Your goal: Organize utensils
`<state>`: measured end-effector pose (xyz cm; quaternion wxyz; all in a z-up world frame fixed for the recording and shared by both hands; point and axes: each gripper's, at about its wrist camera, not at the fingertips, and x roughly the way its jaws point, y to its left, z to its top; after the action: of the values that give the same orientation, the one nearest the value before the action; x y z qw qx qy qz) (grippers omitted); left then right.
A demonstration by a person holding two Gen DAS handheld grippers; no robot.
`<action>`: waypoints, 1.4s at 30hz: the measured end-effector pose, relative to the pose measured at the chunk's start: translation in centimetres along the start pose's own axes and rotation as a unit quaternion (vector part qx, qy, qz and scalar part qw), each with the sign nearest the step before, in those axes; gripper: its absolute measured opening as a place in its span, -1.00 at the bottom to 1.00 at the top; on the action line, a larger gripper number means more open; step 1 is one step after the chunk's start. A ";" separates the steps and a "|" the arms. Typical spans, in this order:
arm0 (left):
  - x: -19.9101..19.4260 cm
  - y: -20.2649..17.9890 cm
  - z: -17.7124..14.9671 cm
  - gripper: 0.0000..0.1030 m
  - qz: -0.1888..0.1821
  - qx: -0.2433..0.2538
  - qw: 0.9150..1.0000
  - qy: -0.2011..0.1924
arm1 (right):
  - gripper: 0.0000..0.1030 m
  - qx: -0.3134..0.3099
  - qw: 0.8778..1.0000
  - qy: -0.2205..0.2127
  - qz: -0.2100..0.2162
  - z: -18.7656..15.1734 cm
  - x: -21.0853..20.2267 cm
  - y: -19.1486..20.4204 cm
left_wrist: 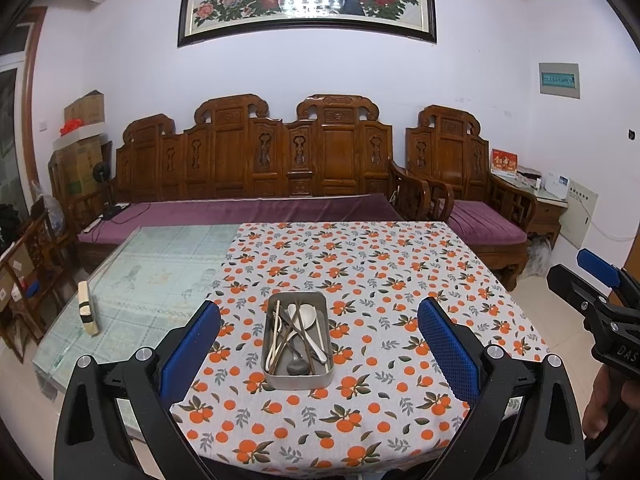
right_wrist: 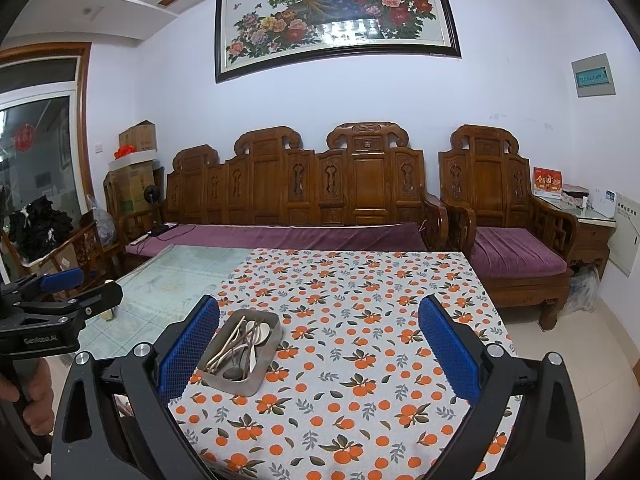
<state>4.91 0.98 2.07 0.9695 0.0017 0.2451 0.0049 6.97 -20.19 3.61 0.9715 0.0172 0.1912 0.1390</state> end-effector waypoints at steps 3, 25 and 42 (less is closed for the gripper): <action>0.0 0.0 -0.1 0.85 0.000 0.000 1.000 -0.001 | 0.95 0.002 1.000 0.000 0.001 0.0 0.0 0.0; -0.3 -0.1 -0.3 0.85 -0.001 -0.001 1.000 -0.003 | 0.95 0.005 1.000 0.007 0.002 -0.9 0.9 0.2; -0.3 -0.1 -0.1 0.85 -0.005 -0.001 1.000 -0.004 | 0.95 0.007 1.000 0.008 0.001 -1.0 1.0 -0.2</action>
<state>4.56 0.91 2.11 0.9705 -0.0010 0.2412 0.0000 7.56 -20.14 2.26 0.9696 0.0227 0.2002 0.1387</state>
